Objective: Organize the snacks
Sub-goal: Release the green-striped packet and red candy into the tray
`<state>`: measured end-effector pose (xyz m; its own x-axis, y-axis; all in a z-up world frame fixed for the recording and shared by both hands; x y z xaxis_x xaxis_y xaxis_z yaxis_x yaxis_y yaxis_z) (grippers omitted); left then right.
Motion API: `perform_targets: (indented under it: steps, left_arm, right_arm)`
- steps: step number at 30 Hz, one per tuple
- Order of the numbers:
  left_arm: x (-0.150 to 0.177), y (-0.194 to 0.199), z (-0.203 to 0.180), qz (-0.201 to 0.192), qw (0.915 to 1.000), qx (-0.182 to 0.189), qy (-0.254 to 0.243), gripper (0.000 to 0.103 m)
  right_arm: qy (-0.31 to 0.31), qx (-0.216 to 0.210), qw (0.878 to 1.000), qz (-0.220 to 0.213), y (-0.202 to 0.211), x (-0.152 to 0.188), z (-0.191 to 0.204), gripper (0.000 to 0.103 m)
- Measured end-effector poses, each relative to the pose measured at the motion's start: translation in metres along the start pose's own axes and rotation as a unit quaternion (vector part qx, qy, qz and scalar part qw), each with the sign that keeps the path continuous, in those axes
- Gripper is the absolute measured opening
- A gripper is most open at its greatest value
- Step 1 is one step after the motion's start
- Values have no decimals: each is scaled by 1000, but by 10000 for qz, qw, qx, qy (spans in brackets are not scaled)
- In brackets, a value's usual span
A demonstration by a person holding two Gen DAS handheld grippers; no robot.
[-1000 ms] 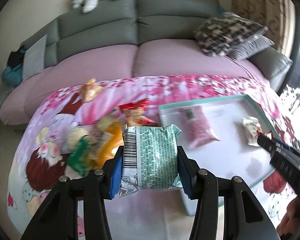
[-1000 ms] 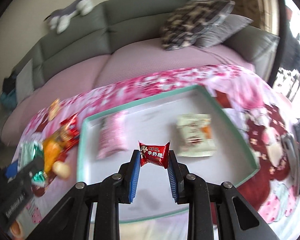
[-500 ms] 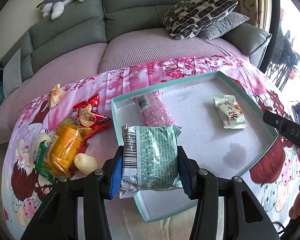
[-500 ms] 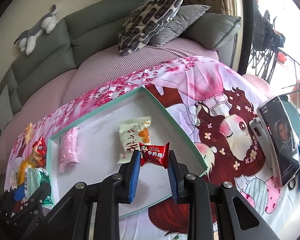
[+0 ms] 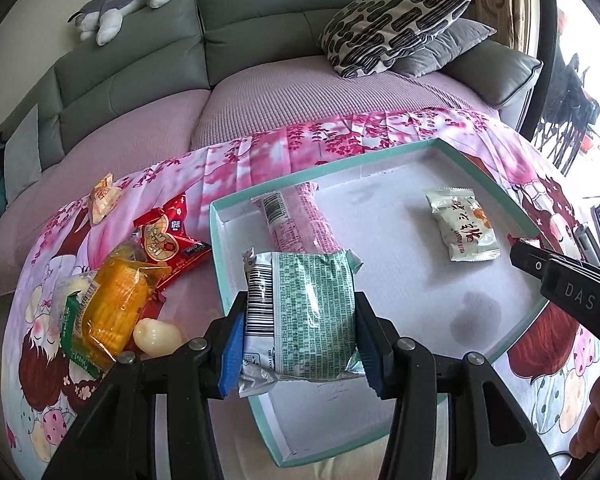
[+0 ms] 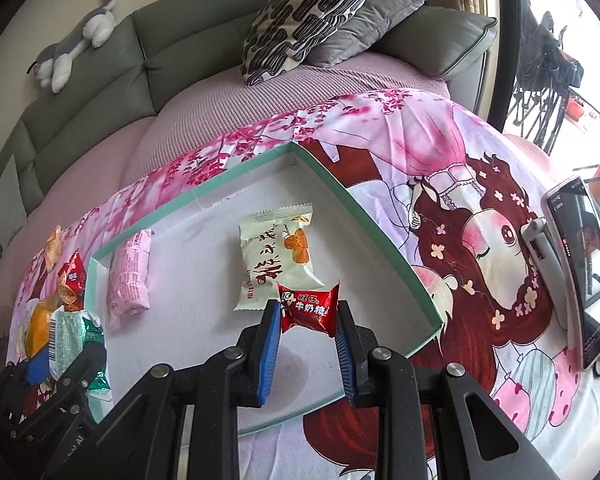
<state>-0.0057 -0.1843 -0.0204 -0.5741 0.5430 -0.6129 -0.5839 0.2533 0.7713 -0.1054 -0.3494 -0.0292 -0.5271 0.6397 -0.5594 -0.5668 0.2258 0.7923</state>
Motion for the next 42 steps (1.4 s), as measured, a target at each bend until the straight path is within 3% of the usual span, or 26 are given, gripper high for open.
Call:
perform_targets:
  steps: [1,2,4,15,16,17,18,20,25,28,32,42]
  left_arm:
    - [0,0,0,-22,10000,-3,13,57]
    - [-1,0,1,-62,10000,-38,20,70]
    - [-1,2,3,-106,9999,-108,43,81]
    - [-2,4,20,-94,9993,-125,335,81]
    - [-2,4,22,-73,9990,-188,394,86]
    - [-2,3,25,-44,9985,-264,472,95]
    - [-2,2,29,-25,9980,-308,551,99]
    - [-2,1,34,-6,9973,-345,651,100]
    - [-2,5,46,-91,9954,-460,835,100]
    - [-2,6,51,-158,9941,-528,938,102]
    - [-1,7,56,-174,9930,-467,1068,103]
    - [-2,23,74,-346,9877,-451,1458,103]
  right_arm:
    - [0,-1,10000,10,0,1,0,28]
    - [-1,1,10000,19,-1,0,0,29]
    - [2,24,10000,36,-2,1,0,30]
    - [66,79,9999,132,-6,1,2,30]
    - [85,88,9998,152,-7,2,3,32]
    - [106,96,9998,170,-8,2,3,43]
    - [114,101,9997,190,-9,2,4,67]
    - [146,137,9996,186,-9,3,5,79]
    - [298,140,9992,206,-10,3,11,79]
    - [347,124,9990,241,-11,3,14,85]
    - [400,107,9990,181,-8,2,16,103]
    - [459,-54,9989,7,-3,-6,16,103]
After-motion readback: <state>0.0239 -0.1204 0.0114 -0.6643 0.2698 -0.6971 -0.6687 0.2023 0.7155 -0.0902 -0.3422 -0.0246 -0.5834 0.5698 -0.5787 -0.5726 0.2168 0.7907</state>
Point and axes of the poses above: each gripper's, at about its wrist camera, not at the fingertips, and y roughly against the way its jaws point, z to its left, x to its underside, the point moved 3 cm from there along -y, roughly the way its jaws point, and after that the axes turned 5 degrees about -x, right-handed, at the moved point
